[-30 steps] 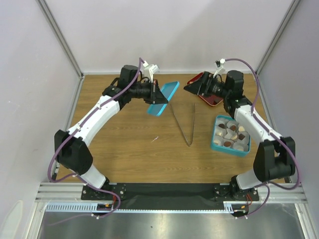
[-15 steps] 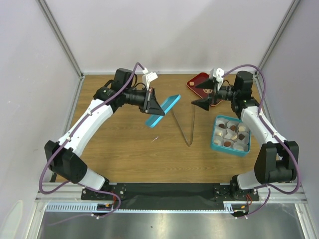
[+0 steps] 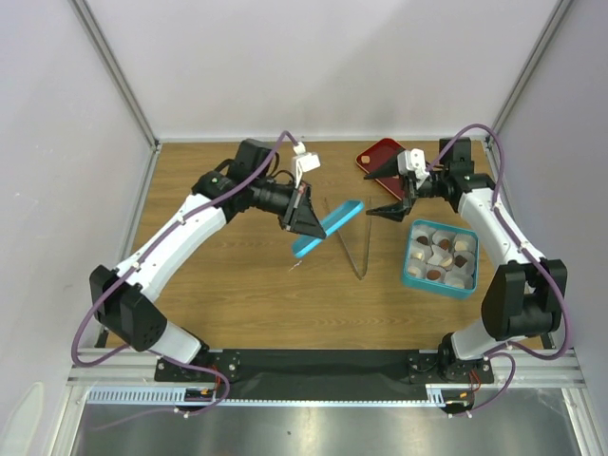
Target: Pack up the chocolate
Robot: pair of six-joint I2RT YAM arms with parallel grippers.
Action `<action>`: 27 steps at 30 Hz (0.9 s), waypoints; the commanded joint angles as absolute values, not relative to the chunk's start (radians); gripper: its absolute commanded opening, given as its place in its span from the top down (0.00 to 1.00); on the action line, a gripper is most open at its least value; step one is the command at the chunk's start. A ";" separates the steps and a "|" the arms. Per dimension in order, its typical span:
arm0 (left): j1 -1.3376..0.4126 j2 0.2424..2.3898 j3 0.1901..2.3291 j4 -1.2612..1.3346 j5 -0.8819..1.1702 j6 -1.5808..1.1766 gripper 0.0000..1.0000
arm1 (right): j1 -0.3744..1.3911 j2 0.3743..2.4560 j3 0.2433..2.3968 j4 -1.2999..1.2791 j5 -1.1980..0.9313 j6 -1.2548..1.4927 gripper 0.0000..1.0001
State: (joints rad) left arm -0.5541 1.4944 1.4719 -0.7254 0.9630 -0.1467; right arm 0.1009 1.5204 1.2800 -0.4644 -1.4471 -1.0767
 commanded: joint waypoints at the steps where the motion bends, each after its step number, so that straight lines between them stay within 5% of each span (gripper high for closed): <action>1: -0.575 1.499 1.523 -0.706 1.023 -0.072 1.00 | 0.121 1.526 1.331 -0.526 -1.517 -1.178 0.11; 18: -0.583 1.620 1.669 -0.864 1.104 0.132 1.00 | 0.192 1.600 1.399 -0.854 -1.513 -1.518 0.19; 24: -0.583 1.637 1.706 -0.876 1.088 0.181 1.00 | 0.189 1.728 1.547 -1.336 -1.494 -1.912 0.59; 27: -0.578 1.646 1.742 -0.873 1.082 0.177 1.00 | 0.184 1.785 1.636 -1.517 -1.493 -2.042 0.70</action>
State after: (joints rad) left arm -0.5732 1.6497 1.6642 -0.8936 1.0409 0.1165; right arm 0.1879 1.7325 1.5337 -1.1774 -1.4525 -1.7638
